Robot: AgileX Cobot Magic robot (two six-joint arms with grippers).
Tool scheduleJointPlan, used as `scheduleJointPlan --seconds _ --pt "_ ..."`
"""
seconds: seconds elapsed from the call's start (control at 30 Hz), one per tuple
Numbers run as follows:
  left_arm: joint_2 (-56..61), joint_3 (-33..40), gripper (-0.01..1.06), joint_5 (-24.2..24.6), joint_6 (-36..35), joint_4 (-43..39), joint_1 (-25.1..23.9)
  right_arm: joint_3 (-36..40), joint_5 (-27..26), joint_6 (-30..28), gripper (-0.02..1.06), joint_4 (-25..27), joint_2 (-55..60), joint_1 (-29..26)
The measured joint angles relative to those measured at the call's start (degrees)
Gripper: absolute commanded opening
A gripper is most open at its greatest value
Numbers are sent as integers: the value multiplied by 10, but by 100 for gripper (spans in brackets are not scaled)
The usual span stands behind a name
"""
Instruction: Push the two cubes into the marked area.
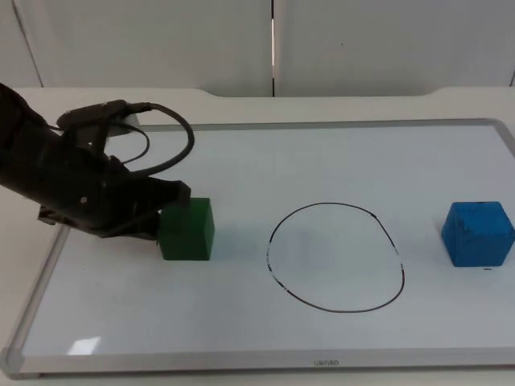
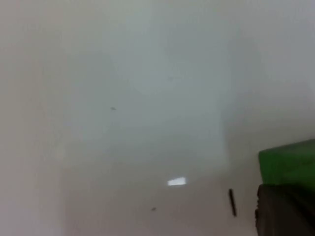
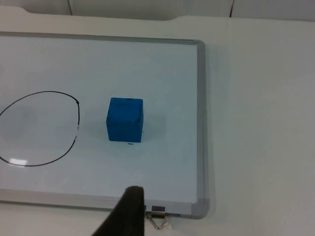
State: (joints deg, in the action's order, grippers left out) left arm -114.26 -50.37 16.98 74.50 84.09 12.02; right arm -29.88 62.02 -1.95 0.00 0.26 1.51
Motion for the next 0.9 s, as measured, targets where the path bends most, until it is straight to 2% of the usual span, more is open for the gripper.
scheduleJointPlan --seconds 0.47,0.9 --pt "0 0 0 1 -2 1 13 0 0 0 105 0 0 0" --pt "0 0 0 38 -11 12 13 0 0 0 105 3 0 0"
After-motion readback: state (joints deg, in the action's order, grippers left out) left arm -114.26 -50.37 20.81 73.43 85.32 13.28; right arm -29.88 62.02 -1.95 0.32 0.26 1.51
